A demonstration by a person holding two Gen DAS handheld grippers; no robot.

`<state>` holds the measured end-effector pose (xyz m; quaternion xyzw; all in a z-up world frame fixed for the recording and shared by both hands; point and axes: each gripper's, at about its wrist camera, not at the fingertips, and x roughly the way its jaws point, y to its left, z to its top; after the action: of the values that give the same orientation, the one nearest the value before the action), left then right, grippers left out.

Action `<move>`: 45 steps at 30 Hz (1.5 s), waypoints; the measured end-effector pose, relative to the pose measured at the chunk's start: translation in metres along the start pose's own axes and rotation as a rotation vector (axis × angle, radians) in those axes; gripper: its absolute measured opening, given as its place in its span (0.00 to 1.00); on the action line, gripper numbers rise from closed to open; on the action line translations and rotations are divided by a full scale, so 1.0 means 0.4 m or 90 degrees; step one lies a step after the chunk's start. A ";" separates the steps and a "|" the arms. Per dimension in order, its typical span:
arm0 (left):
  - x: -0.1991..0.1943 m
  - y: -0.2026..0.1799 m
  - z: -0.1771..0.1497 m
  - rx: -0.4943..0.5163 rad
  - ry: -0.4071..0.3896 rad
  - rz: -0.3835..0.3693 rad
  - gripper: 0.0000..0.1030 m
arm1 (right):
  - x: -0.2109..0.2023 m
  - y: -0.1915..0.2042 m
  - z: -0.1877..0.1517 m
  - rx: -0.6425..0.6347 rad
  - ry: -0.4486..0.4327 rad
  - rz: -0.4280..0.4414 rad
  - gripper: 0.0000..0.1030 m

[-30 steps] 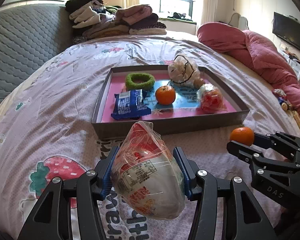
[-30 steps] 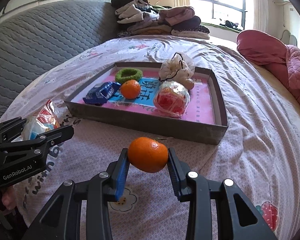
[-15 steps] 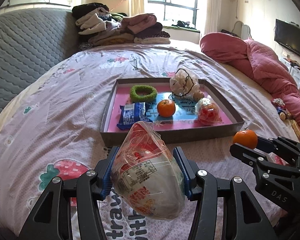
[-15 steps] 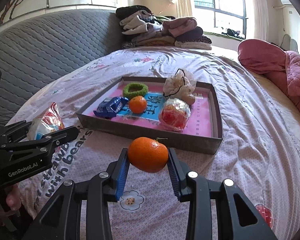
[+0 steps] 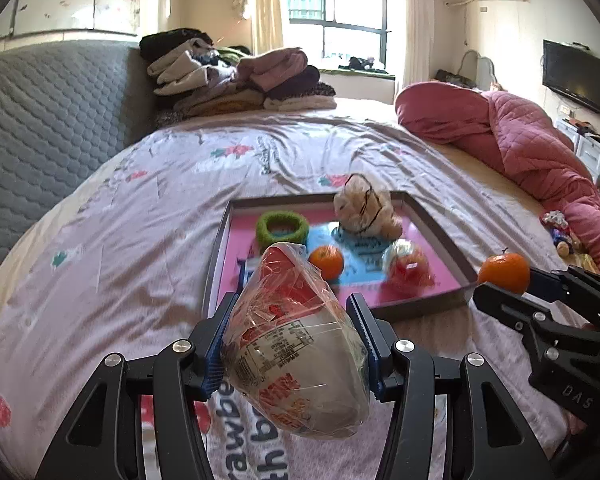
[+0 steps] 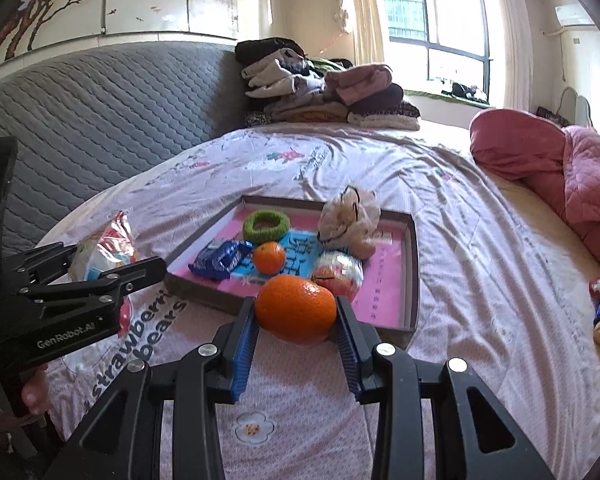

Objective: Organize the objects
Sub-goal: 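Carry the egg toy with the left tool while the right tool carries the orange over the tray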

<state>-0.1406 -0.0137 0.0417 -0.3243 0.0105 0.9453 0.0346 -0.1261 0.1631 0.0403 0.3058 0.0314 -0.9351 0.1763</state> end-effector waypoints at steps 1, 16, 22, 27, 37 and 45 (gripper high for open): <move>-0.001 -0.003 0.012 0.001 -0.006 -0.001 0.54 | -0.002 -0.001 0.008 -0.003 -0.004 -0.003 0.37; 0.060 -0.033 0.113 0.022 -0.026 -0.001 0.54 | 0.019 -0.065 0.121 -0.024 -0.044 -0.042 0.37; 0.098 -0.042 0.139 0.028 -0.025 0.005 0.54 | 0.040 -0.088 0.149 -0.030 -0.042 -0.054 0.37; 0.125 -0.048 0.154 0.031 -0.024 0.009 0.54 | 0.057 -0.095 0.175 -0.041 -0.046 -0.057 0.37; 0.168 -0.048 0.190 0.031 -0.025 0.010 0.54 | 0.090 -0.103 0.218 -0.049 -0.055 -0.056 0.37; 0.194 -0.048 0.217 0.025 -0.027 0.006 0.54 | 0.117 -0.121 0.245 -0.043 -0.060 -0.059 0.37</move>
<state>-0.2534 0.0136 0.0627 -0.3033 0.0300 0.9517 0.0370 -0.2331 0.1777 0.0901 0.2539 0.0687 -0.9539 0.1444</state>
